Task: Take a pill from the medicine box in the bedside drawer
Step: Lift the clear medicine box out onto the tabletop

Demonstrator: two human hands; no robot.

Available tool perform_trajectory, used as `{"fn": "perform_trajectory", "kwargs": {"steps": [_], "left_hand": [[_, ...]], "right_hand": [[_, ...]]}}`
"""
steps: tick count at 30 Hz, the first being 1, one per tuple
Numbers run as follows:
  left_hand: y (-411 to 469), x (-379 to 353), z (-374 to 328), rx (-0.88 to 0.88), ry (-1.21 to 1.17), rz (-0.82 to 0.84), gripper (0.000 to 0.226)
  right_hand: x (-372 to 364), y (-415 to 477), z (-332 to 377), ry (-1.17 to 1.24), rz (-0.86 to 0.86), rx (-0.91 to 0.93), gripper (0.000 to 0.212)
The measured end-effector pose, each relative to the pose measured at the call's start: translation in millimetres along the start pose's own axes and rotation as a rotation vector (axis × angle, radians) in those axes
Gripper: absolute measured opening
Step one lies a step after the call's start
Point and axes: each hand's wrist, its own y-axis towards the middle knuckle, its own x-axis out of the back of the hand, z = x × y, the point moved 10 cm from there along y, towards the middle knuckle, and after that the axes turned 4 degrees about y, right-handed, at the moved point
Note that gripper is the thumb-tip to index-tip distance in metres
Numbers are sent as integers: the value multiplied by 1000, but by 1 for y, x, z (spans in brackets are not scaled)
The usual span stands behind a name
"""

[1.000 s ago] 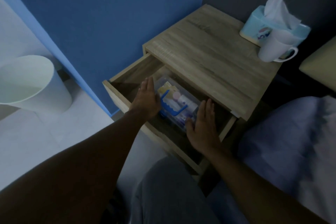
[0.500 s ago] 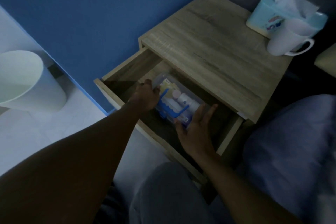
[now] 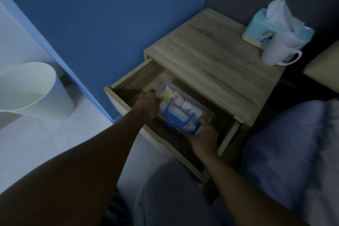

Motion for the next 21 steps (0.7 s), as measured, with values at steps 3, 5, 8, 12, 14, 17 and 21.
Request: {"fn": "perform_trajectory", "kwargs": {"steps": [3,5,8,12,14,17,21], "left_hand": [[-13,14,-11,10,1,-8,31],[-24,30,-16,25,34,-27,31],[-40,58,-23,33,118,-97,34],[-57,100,-45,-35,212,-230,39],[-60,120,-55,-57,223,-278,41],[-60,149,-71,-80,158,-337,42],[-50,181,-98,-135,70,-388,45]], "right_hand": [[3,-13,6,70,26,-6,86],[6,-25,15,104,29,15,82],[18,-39,37,128,28,75,85],[39,-49,72,180,30,117,94],[53,-48,93,182,10,151,94],[71,-42,123,215,-1,178,95],[92,-22,155,298,0,194,100]]}}
